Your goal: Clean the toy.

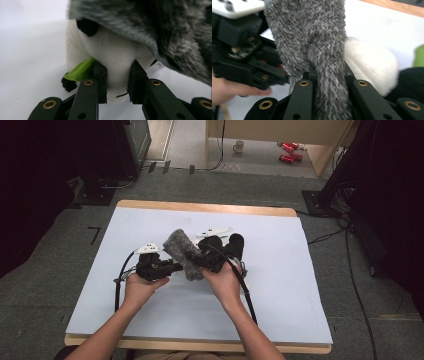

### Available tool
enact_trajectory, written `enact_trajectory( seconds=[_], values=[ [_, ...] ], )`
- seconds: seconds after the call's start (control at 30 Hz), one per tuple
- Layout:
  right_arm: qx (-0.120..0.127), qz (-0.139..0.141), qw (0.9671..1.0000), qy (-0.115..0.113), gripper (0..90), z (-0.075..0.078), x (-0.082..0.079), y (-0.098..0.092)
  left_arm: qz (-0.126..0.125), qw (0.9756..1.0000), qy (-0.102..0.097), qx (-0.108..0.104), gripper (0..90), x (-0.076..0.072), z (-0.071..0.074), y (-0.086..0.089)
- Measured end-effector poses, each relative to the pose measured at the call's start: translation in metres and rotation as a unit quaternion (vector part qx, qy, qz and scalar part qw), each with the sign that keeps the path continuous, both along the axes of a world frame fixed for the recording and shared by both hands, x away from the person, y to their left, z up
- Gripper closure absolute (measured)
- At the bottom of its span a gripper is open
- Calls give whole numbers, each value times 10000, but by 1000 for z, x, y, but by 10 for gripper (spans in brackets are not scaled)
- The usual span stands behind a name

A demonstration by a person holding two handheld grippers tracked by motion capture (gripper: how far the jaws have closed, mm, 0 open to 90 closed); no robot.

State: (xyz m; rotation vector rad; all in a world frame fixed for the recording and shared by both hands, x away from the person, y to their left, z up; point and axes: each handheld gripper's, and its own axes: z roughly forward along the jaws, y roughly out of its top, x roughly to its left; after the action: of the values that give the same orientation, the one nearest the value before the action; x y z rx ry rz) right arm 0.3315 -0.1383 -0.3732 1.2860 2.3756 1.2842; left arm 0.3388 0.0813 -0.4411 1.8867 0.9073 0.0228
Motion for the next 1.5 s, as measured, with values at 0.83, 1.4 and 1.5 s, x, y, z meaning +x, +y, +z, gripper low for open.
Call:
enact_trajectory(
  seconds=[0.83, 1.4, 1.5],
  values=[
    [-51, -1132, 9935, -37, 785, 0, -11, -115, 1, 9997, 220, -110, 731, 11, -6, 6],
    [160, -667, 9975, -143, 790, 22, -16, -73, 147, 9996, 246, -44, 729, 9, -4, 4],
    [144, -464, 9988, -87, 788, 16, -14, -49, 167, 9995, 252, -65, 728, 9, -4, 3]
  ],
)
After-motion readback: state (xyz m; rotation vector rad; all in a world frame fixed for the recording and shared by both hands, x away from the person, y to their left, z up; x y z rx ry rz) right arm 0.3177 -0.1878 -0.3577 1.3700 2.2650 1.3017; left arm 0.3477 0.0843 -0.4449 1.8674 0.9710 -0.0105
